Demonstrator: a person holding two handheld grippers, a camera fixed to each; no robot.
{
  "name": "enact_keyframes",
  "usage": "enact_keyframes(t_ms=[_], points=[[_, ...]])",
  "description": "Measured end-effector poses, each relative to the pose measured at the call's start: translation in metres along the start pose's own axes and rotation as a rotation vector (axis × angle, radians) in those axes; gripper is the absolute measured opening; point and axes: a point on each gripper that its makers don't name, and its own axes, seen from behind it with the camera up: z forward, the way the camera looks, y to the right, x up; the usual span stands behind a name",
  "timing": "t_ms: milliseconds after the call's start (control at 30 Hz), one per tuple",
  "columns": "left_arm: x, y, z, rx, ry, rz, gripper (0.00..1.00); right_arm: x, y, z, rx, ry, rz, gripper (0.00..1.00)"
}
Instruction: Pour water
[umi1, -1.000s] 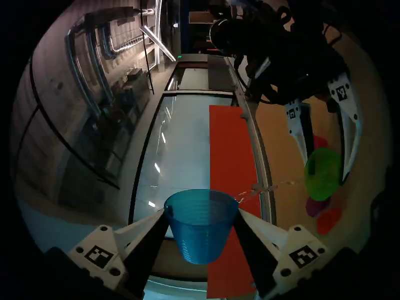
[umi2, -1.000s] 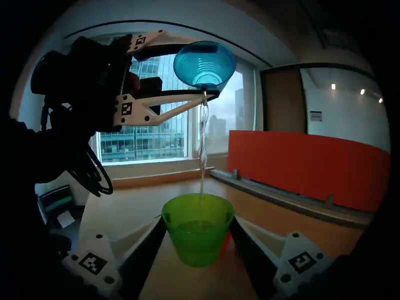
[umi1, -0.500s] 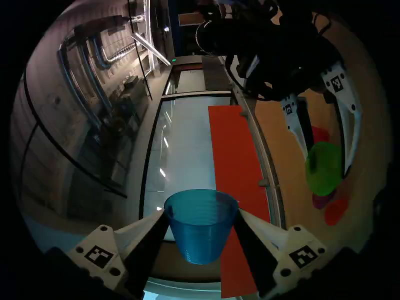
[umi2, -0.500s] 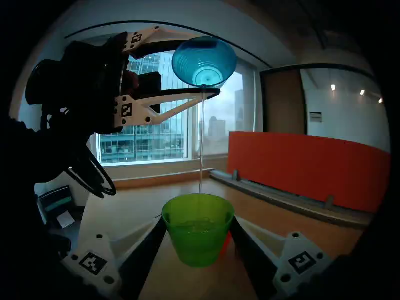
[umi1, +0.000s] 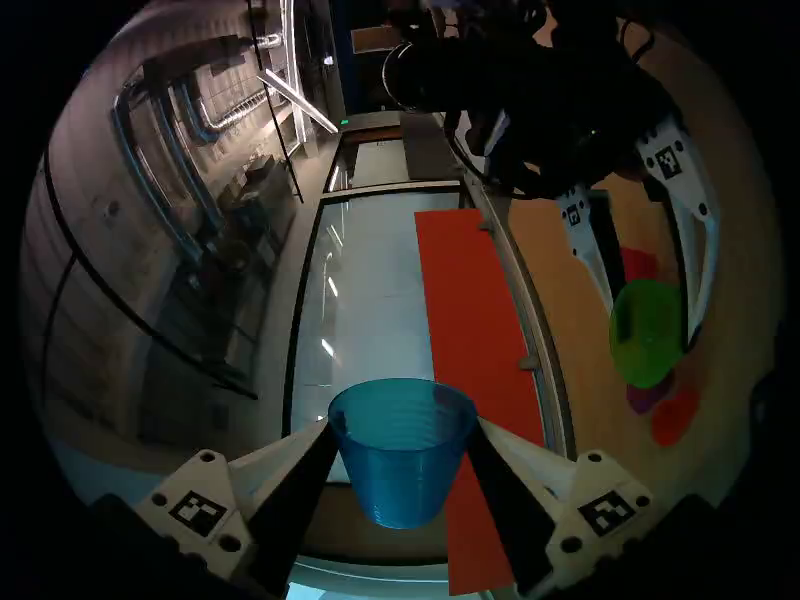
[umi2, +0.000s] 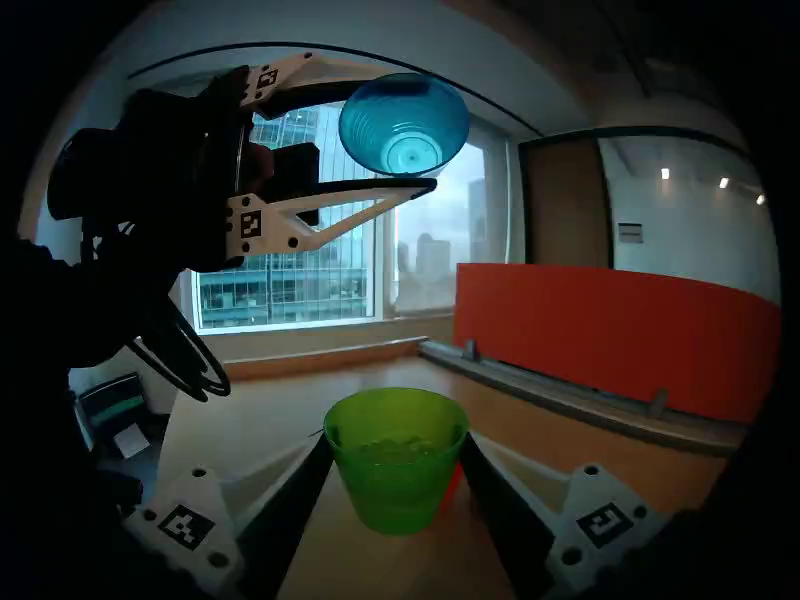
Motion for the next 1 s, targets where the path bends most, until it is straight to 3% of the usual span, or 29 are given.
enact_keyframes(t_ms=[167, 300, 567, 1000], points=[[-0.002, -0.003, -0.001, 0.005, -0.001, -0.014, 0.86, 0.001, 0.000, 0.001, 0.000, 0.002, 0.001, 0.90], [-0.005, -0.002, 0.000, 0.000, -0.003, -0.054, 0.86, 0.002, 0.000, 0.002, -0.001, 0.003, 0.001, 0.90], [-0.013, -0.006, 0.002, 0.011, -0.016, -0.186, 0.86, 0.004, 0.002, 0.001, -0.007, 0.008, 0.003, 0.90], [-0.024, -0.002, 0.008, 0.008, -0.037, -0.405, 0.86, 0.005, 0.003, -0.002, -0.013, 0.015, 0.002, 0.90]])
